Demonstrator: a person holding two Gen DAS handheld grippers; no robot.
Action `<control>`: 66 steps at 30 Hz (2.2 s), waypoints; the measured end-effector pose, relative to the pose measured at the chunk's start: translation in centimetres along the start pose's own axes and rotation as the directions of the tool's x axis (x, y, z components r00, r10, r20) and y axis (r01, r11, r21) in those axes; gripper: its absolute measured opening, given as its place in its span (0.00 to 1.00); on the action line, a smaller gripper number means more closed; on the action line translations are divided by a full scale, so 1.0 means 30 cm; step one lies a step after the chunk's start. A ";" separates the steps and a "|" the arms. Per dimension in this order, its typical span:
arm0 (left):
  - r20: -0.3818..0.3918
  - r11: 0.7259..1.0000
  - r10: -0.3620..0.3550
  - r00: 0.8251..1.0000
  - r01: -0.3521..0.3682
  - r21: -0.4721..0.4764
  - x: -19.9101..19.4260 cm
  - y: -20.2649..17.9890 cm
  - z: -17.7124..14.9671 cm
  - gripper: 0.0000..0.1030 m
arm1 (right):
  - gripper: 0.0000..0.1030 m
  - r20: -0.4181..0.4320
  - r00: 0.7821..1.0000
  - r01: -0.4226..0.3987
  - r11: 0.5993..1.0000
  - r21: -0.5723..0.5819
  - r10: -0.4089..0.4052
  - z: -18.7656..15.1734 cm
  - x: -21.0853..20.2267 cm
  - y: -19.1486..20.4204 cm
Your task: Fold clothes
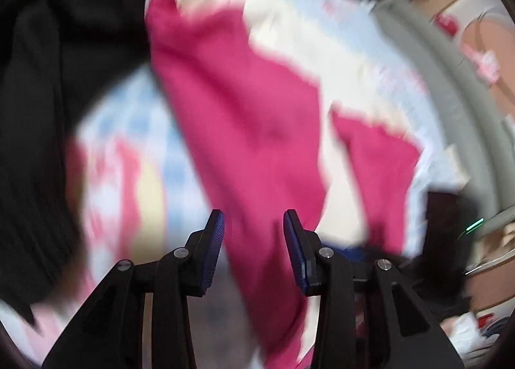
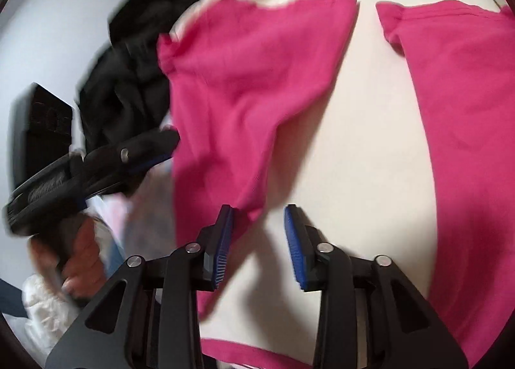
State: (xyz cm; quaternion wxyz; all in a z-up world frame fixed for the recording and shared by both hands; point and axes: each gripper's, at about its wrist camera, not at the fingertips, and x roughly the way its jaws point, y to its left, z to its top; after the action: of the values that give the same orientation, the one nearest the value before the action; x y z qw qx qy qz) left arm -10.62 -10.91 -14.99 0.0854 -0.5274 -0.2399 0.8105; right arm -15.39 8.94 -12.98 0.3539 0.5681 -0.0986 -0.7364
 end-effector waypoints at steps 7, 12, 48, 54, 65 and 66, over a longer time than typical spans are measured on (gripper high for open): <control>-0.099 0.998 -0.004 0.995 0.010 0.062 -0.015 -0.087 -0.249 0.27 | 0.33 0.056 0.998 0.023 0.999 0.030 -0.025 -0.132 -0.189 -0.004; -0.157 0.997 -0.032 0.987 0.043 0.068 -0.011 -0.107 -0.371 0.27 | 0.34 0.118 0.991 0.059 0.997 0.046 -0.064 -0.255 -0.300 -0.011; -0.028 0.992 -0.034 0.999 0.037 0.121 -0.071 -0.253 -0.428 0.07 | 0.04 0.236 0.971 -0.005 0.982 0.189 -0.041 -0.490 -0.461 -0.196; -0.053 0.983 -0.018 0.998 0.028 0.180 -0.094 -0.313 -0.464 0.06 | 0.03 0.255 0.967 -0.019 0.984 0.175 -0.026 -0.533 -0.524 -0.161; -0.140 0.985 -0.156 0.978 0.164 0.051 -0.082 -0.174 -0.487 0.18 | 0.16 0.127 0.991 -0.005 0.956 0.295 -0.035 -0.578 -0.438 -0.268; -0.113 0.982 -0.173 0.978 0.180 0.057 -0.113 -0.161 -0.478 0.25 | 0.24 0.150 0.988 -0.008 0.963 0.271 -0.034 -0.574 -0.463 -0.255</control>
State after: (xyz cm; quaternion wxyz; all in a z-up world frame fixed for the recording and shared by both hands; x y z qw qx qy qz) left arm 3.13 -3.75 -14.64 0.1874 -0.5436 -0.2538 0.7778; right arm -1.47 27.74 -12.27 0.2596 0.5536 -0.2216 -0.7596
